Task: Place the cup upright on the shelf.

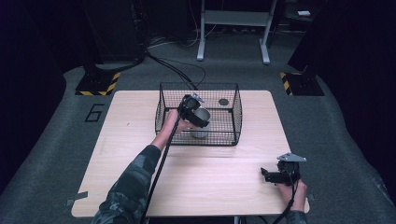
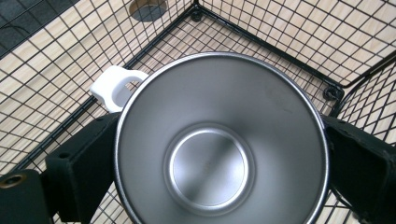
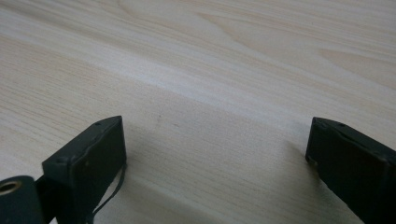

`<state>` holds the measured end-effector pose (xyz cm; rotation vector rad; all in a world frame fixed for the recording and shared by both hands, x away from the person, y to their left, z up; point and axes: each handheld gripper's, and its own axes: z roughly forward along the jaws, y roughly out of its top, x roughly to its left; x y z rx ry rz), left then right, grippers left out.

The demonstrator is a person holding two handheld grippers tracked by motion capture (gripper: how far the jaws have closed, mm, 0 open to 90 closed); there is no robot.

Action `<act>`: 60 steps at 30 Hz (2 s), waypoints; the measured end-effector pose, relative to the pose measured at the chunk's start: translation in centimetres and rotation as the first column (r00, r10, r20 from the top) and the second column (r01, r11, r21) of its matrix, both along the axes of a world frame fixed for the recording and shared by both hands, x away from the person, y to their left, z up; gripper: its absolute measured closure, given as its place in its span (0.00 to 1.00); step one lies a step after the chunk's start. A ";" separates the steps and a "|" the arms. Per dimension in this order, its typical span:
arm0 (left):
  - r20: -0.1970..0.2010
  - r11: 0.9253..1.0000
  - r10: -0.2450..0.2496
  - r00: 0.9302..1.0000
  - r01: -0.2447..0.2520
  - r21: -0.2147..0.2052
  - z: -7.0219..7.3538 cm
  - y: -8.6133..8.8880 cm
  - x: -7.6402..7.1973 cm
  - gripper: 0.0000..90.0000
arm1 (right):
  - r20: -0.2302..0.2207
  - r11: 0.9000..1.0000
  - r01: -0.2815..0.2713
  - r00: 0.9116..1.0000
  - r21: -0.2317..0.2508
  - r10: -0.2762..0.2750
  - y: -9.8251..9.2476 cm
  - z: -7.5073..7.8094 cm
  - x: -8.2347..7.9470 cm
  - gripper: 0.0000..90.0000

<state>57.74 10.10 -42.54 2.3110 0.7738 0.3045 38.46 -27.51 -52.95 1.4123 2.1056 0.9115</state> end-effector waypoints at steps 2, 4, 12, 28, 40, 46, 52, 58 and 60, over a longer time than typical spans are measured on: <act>-0.001 1.000 0.002 1.000 -0.002 -0.013 0.0 0.2 -0.1 0.06 | 0.000 1.000 0.000 1.000 0.000 0.000 0.0 0.0 0.0 0.05; -0.003 0.999 0.009 1.000 -0.009 -0.041 0.1 0.3 -0.2 0.04 | 0.000 1.000 0.000 1.000 0.000 0.000 0.0 0.0 0.0 0.05; 0.034 0.994 0.014 0.999 -0.010 -0.110 2.1 0.7 -1.1 0.00 | 0.000 1.000 0.000 1.000 0.000 0.000 0.0 0.0 0.0 0.05; 0.094 0.984 -0.008 0.996 0.025 -0.179 5.8 3.2 -5.1 0.00 | 0.000 1.000 0.001 1.000 0.001 -0.001 0.0 0.0 0.0 0.05; 0.131 0.983 -0.037 0.991 0.059 -0.172 5.6 6.4 -9.5 0.00 | 0.000 1.000 0.003 1.000 0.001 -0.003 0.0 0.0 0.0 0.05; 0.147 0.983 -0.035 0.988 0.061 -0.174 5.2 8.1 -11.4 0.00 | 0.000 1.000 0.002 1.000 0.001 -0.002 0.0 0.0 0.0 0.05; 0.163 0.984 -0.015 0.987 0.044 -0.173 4.2 10.2 -13.8 0.00 | 0.000 1.000 0.002 1.000 0.000 -0.002 0.0 0.0 0.0 0.05; 0.153 0.987 0.002 0.988 0.023 -0.161 2.5 12.2 -15.9 0.00 | 0.000 1.000 0.002 1.000 0.000 -0.002 0.0 0.0 0.0 0.05; 0.154 0.987 0.010 0.988 0.015 -0.157 2.1 12.6 -16.3 0.00 | -0.002 1.000 0.006 1.000 0.003 -0.006 0.1 0.0 0.0 0.05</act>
